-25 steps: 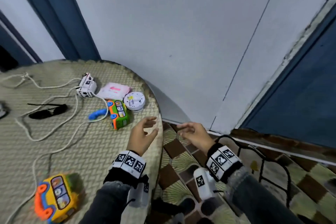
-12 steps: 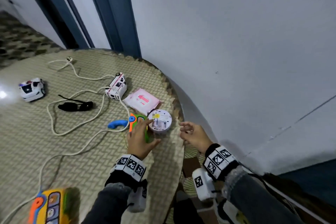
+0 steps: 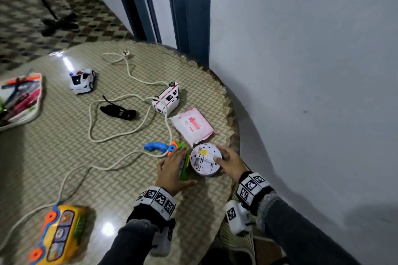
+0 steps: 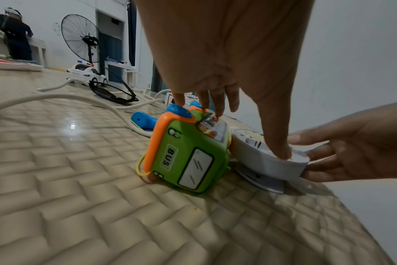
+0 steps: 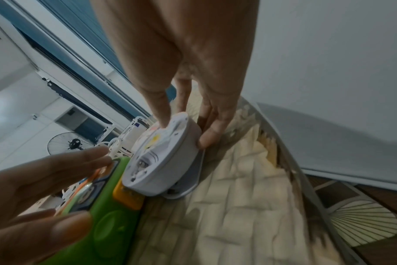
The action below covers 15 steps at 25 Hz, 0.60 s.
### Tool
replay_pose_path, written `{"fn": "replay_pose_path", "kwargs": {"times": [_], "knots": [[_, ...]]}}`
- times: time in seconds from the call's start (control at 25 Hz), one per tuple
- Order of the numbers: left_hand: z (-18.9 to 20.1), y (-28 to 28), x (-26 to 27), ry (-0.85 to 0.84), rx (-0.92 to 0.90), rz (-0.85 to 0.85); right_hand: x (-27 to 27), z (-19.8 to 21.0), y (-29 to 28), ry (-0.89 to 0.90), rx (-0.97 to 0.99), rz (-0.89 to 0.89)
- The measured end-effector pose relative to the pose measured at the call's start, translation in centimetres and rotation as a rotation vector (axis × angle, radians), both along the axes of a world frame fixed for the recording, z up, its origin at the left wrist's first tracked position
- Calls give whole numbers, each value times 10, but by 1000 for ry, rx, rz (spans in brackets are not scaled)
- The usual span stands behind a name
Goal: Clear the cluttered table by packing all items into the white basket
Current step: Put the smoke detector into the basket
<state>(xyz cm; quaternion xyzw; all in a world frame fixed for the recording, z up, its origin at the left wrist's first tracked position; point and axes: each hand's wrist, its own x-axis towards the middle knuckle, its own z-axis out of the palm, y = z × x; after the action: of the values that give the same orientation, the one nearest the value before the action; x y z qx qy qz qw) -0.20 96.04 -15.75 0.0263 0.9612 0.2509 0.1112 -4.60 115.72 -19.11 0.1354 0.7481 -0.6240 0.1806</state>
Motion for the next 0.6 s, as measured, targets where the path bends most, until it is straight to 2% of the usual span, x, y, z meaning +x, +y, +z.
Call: {"fn": "replay_pose_path", "kwargs": {"times": [0.08, 0.16, 0.28, 0.36, 0.48, 0.6], "knots": [[0, 1, 1, 6, -17, -5, -4, -2, 1, 18, -2, -27], [3, 6, 2, -5, 44, 42, -6, 2, 3, 20, -35, -41], [10, 12, -4, 17, 359, 109, -9, 24, 0, 9, -207, -81], [16, 10, -11, 59, 545, 156, -9, 45, -6, -1, -357, -42], [32, 2, -17, 144, 609, 247, -13, 69, -16, 2, -494, 53], [46, -17, -19, 178, 677, 279, -21, 74, -21, 72, -423, 164]]}}
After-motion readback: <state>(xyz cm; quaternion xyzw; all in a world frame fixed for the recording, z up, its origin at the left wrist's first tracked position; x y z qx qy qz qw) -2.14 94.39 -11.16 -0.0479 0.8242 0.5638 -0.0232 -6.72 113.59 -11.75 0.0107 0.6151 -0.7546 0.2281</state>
